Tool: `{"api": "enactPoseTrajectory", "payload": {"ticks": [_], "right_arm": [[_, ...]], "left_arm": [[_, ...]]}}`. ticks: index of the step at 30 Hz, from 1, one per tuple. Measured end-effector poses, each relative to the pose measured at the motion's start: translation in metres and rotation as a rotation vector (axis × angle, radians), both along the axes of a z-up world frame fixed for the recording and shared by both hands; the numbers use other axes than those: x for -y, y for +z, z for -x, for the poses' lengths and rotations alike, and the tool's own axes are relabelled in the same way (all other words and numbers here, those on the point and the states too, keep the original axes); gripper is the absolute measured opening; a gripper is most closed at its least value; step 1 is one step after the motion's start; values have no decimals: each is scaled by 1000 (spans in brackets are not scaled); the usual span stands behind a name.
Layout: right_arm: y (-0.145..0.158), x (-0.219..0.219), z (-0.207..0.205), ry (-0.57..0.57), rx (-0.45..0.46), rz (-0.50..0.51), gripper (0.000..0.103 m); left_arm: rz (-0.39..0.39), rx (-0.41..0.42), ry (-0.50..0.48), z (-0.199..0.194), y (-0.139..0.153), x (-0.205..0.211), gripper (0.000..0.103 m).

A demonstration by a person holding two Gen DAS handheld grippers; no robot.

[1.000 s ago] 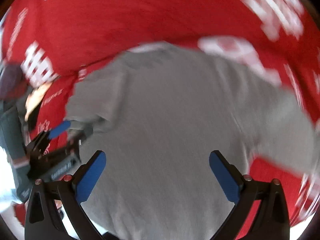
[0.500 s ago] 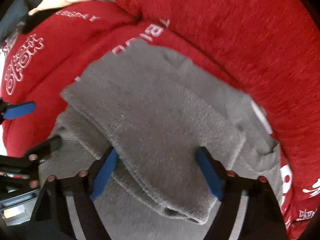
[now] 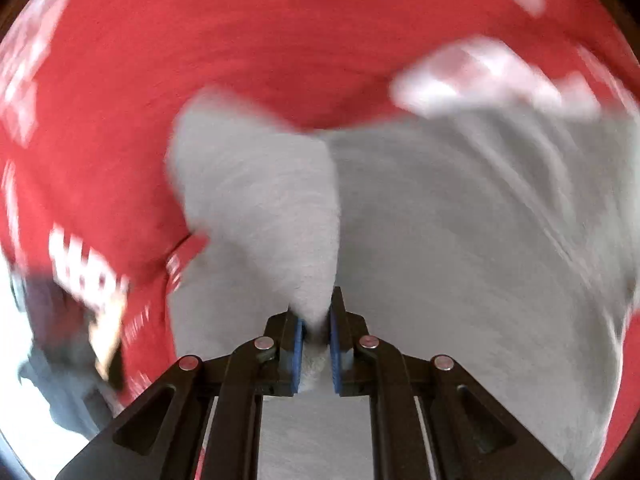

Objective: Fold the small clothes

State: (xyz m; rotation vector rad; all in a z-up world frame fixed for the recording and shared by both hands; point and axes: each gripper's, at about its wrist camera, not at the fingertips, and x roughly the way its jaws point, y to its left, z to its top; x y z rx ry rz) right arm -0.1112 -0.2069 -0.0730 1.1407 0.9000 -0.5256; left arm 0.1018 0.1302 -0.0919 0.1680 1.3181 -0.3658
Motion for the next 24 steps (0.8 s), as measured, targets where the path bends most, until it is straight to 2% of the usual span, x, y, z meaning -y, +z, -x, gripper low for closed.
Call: {"api": "enactPoseTrajectory", "payload": {"ticks": [1, 3, 4, 5, 7, 10, 12, 15, 19, 22, 24], "right_arm": [[-14, 8, 20, -57, 12, -74, 16], [-24, 12, 38, -87, 30, -148, 19], [-24, 12, 43, -89, 26, -159, 30], [-21, 12, 46, -88, 34, -159, 48], [-12, 14, 50, -89, 56, -142, 65], [-6, 28, 51, -100, 39, -113, 65], [-12, 38, 45, -117, 19, -114, 65], [-8, 51, 36, -105, -38, -78, 65], [11, 50, -10, 67, -221, 116, 65], [0, 45, -35, 195, -419, 213, 65], [-3, 41, -30, 226, -507, 273, 64]], "left_arm": [[-3, -1, -4, -1, 1, 0, 77], [-11, -7, -8, -3, 2, -1, 77], [-13, -12, -8, -3, 3, -2, 77], [-15, -17, -8, -2, 5, -3, 77], [-20, -23, -15, 0, 13, -5, 77], [-28, -17, -29, 3, 27, -7, 77], [-16, 5, -35, 3, 39, -6, 77], [-17, 51, -74, -8, 48, 11, 77], [-56, 65, -116, -26, 31, 49, 77], [-121, 78, -136, -29, 12, 68, 77], [-140, 77, -136, -26, 7, 69, 77]]}}
